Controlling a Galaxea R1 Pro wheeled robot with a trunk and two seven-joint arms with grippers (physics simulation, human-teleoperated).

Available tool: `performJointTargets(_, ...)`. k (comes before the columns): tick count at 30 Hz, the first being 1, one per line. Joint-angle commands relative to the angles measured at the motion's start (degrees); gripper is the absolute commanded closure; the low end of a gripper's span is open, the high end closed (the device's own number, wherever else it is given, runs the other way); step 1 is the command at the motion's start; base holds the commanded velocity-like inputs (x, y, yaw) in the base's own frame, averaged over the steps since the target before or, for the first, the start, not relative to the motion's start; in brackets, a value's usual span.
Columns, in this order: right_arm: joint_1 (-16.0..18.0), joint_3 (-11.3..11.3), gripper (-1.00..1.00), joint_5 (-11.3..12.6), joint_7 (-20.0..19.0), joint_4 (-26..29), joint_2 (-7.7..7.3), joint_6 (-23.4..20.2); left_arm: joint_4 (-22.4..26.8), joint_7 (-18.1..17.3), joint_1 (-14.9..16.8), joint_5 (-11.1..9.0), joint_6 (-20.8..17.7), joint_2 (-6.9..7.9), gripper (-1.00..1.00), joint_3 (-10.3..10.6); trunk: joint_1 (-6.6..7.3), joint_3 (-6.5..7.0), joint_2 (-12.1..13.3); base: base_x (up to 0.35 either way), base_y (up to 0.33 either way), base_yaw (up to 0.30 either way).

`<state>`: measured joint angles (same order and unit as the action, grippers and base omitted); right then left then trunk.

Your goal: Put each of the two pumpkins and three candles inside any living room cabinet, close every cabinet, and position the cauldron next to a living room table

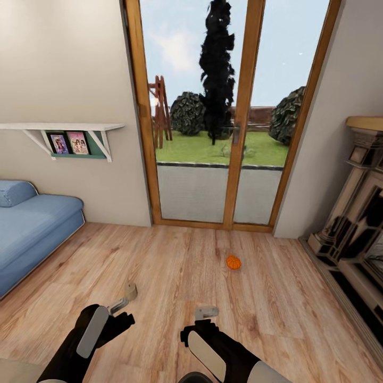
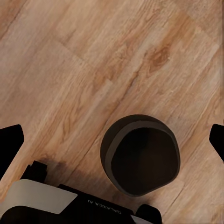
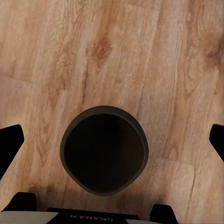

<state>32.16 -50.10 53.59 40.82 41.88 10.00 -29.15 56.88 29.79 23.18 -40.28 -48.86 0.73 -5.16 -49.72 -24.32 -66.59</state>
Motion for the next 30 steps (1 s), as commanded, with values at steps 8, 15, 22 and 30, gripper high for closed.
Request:
performJointTargets(8, 0.10, -0.18, -1.00, 0.28, 0.20, 0.22, 0.00, -0.72, 1.46, 0.59, 0.03, -0.59, -0.23, -0.11, -1.00, -0.02, 0.00, -0.07, -0.05, 0.000, 0.000, 0.000)
performJointTargets(15, 0.10, -0.28, -1.00, 0.36, 0.01, 1.23, 0.00, -0.88, 1.56, 0.43, 0.03, -0.99, -0.48, -0.11, -1.00, -0.03, -1.54, -1.32, -2.85, 0.000, 0.000, 0.000)
performJointTargets(22, 0.10, -0.34, -1.00, 0.37, -0.05, 1.94, 0.00, -1.50, 1.51, 0.37, 0.03, -1.15, -0.59, -0.11, -1.00, -0.02, -3.08, -2.58, -5.66, 0.000, 0.000, 0.000)
performJointTargets(30, 0.10, -0.35, -1.00, 0.57, -0.71, 7.14, 0.00, -3.14, 1.48, 0.36, 0.03, -1.22, -0.62, -0.11, -1.00, -0.03, -4.84, -4.02, -8.87, 0.000, 0.000, 0.000)
